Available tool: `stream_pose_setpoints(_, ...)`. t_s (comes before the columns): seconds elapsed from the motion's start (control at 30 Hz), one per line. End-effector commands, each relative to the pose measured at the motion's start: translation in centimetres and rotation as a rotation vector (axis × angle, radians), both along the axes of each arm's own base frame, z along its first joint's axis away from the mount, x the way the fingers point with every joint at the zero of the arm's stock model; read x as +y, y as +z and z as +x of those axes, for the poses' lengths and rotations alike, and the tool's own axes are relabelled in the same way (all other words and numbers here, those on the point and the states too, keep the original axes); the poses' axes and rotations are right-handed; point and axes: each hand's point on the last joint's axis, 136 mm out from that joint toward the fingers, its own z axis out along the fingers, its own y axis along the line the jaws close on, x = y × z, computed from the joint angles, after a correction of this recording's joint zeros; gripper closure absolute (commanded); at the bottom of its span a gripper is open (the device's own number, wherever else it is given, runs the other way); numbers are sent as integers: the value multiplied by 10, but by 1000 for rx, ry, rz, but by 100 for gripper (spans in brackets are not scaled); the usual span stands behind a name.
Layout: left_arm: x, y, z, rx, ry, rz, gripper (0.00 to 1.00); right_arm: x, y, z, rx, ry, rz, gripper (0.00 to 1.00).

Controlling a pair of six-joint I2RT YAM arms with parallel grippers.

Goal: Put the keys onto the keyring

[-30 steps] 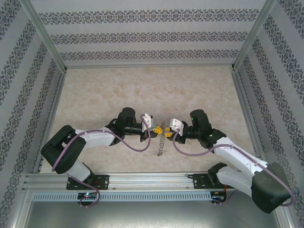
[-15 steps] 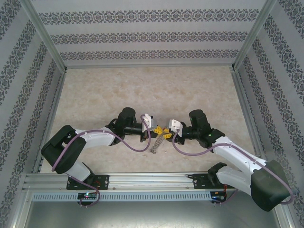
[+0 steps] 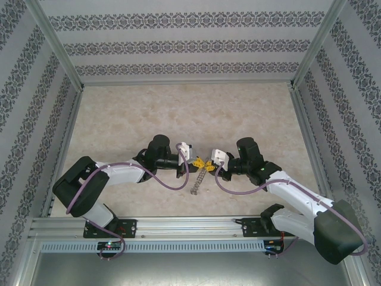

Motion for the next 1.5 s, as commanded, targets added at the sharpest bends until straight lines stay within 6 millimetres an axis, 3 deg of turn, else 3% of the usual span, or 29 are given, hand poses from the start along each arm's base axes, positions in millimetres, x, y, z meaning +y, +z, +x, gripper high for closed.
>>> stream_pose_setpoints(0.0, -8, 21, 0, -40, -37, -86, 100, 6, 8, 4, -39, 7, 7, 95)
stream_pose_setpoints(0.13, -7, 14, 2, -26, -26, -69, 100, 7, 14, 2, -43, 22, 13, 100)
stream_pose_setpoints(0.27, -5, 1, 5, -14, -1, -13, 91, 1, 15, 3, -37, 14, -46, 100)
stream_pose_setpoints(0.3, -4, -2, 6, -16, 11, -5, 75, -2, 14, 4, -32, 1, -71, 100)
stream_pose_setpoints(0.33, -3, -3, 6, -21, 16, 0, 67, -5, 15, 7, -24, -18, -95, 100)
stream_pose_setpoints(0.37, -2, -4, 5, -25, 15, 6, 65, -8, 14, 9, -13, -28, -124, 100)
stream_pose_setpoints(0.77, 5, -9, 11, -54, 36, 65, 62, -28, -7, 0, 73, 36, -419, 100)
stream_pose_setpoints(1.03, -1, -11, 12, -41, -1, 62, 63, -42, -28, -11, 182, 81, -614, 100)
stream_pose_setpoints(1.23, -4, -9, 11, -38, -21, 47, 63, -47, -29, -13, 207, 98, -673, 100)
stream_pose_setpoints(1.47, -9, -8, 17, -40, -28, 45, 63, -35, -19, -11, 200, 106, -605, 100)
